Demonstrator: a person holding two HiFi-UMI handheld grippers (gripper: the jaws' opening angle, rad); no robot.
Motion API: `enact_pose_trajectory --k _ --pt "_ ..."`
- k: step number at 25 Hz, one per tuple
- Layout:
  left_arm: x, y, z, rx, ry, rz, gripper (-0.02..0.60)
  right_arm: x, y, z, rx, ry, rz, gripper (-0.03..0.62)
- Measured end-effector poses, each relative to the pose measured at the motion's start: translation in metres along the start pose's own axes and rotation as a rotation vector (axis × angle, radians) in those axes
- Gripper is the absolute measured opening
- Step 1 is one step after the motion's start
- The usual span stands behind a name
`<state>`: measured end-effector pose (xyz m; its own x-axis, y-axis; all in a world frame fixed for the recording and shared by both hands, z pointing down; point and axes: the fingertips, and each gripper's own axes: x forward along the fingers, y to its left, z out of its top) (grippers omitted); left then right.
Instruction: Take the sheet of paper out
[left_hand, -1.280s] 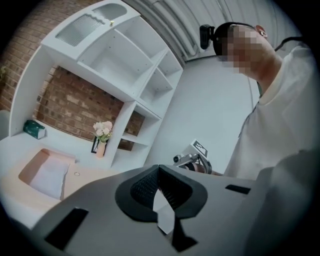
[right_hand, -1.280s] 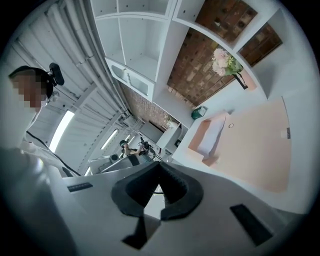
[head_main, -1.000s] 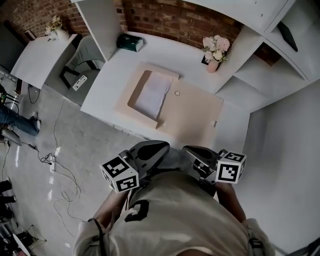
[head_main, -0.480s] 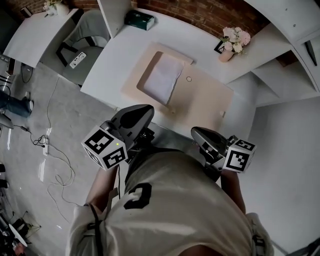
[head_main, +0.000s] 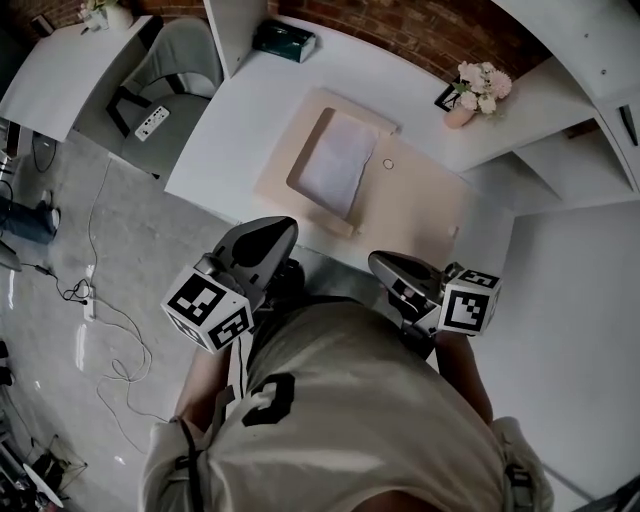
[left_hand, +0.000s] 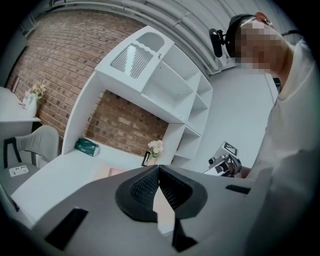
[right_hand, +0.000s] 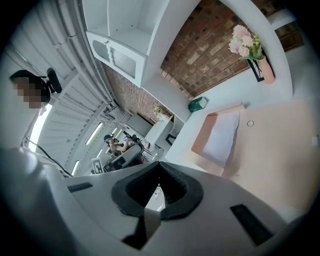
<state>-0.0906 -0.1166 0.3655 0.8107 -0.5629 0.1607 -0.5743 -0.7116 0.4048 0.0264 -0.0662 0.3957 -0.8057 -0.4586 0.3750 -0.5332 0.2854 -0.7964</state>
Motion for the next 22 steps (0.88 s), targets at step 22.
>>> enact_pose_trajectory --k 22 --pt "0.052 0.046 -0.024 0.084 0.128 0.03 0.018 0.031 -0.065 0.004 0.483 -0.061 0.045 0.026"
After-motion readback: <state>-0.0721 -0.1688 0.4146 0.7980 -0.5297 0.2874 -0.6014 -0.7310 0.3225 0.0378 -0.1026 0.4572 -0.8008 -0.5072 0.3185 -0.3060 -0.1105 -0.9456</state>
